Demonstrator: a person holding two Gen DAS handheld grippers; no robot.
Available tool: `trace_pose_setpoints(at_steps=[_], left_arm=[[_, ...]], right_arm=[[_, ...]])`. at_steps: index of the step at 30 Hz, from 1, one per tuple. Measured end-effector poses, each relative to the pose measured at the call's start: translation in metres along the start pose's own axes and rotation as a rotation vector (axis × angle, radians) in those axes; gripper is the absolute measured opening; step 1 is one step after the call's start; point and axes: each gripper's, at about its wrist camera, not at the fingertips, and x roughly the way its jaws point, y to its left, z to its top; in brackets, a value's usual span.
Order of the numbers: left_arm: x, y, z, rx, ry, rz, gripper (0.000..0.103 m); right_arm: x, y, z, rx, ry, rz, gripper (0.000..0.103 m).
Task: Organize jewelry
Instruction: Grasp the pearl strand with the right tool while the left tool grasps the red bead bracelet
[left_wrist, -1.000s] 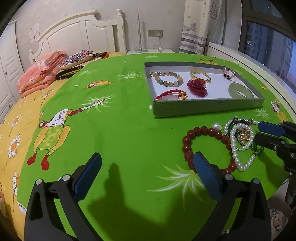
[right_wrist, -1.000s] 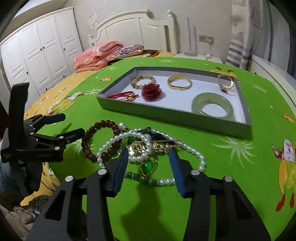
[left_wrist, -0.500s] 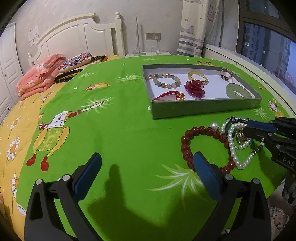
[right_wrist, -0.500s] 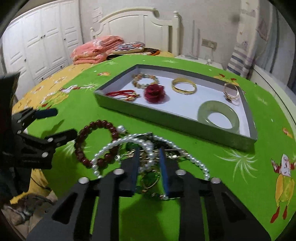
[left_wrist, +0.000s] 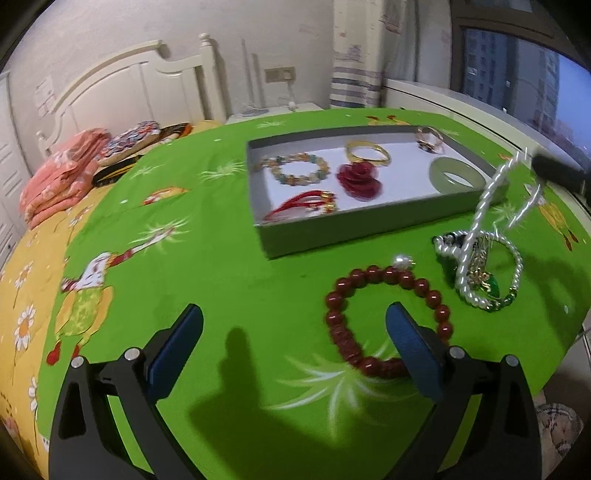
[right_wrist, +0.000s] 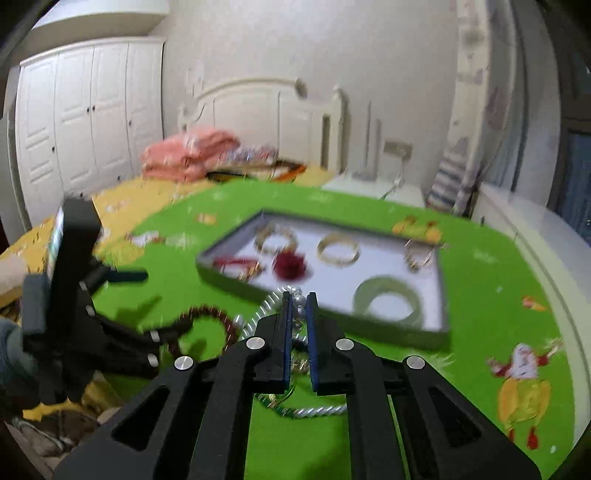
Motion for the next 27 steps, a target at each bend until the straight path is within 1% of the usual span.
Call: trace_pose_setpoints(at_steps=[1, 3, 4, 6, 7, 8, 9, 10, 13, 15, 20, 27], left_arm=[[0.001, -0.002, 0.000, 0.006, 0.001, -0.006, 0.095], [0.006, -0.008, 0.000, 0.025, 0.018, -0.036, 0.084], [0.010, -0.011, 0.000, 0.036, 0.036, -0.058, 0.076], [0.010, -0.014, -0.002, 0.038, 0.025, -0.081, 0.067], [0.010, -0.015, -0.001, 0.041, 0.026, -0.105, 0.054], [0.009, -0.016, -0.001, 0.045, 0.030, -0.148, 0.035], [0.008, -0.017, 0.000, 0.053, 0.030, -0.141, 0.025], [0.007, -0.019, 0.000, 0.076, 0.032, -0.128, 0.012], [0.004, -0.019, 0.000, 0.084, 0.023, -0.116, 0.012], [-0.003, -0.017, 0.001, 0.082, -0.006, -0.081, 0.011], [-0.028, -0.017, 0.013, 0.111, -0.076, -0.046, 0.011], [-0.050, -0.021, 0.033, 0.136, -0.138, -0.047, 0.011]], right_arm=[[-0.003, -0.002, 0.003, 0.003, -0.013, -0.003, 0.010], [-0.009, -0.006, 0.011, 0.005, -0.037, -0.014, 0.010], [-0.010, -0.007, 0.014, 0.009, -0.046, -0.017, 0.010], [-0.013, -0.010, 0.016, 0.015, -0.064, -0.023, 0.010], [-0.016, -0.011, 0.018, 0.015, -0.077, -0.028, 0.010], [-0.018, -0.011, 0.021, 0.014, -0.089, -0.031, 0.010], [-0.021, -0.012, 0.024, 0.011, -0.104, -0.035, 0.010], [-0.024, -0.012, 0.028, 0.006, -0.120, -0.040, 0.010], [-0.035, -0.012, 0.037, -0.005, -0.157, -0.053, 0.010], [-0.043, -0.014, 0.041, -0.005, -0.178, -0.061, 0.010], [-0.058, -0.022, 0.051, -0.004, -0.218, -0.093, 0.010], [-0.079, -0.031, 0.065, -0.017, -0.269, -0.127, 0.010]])
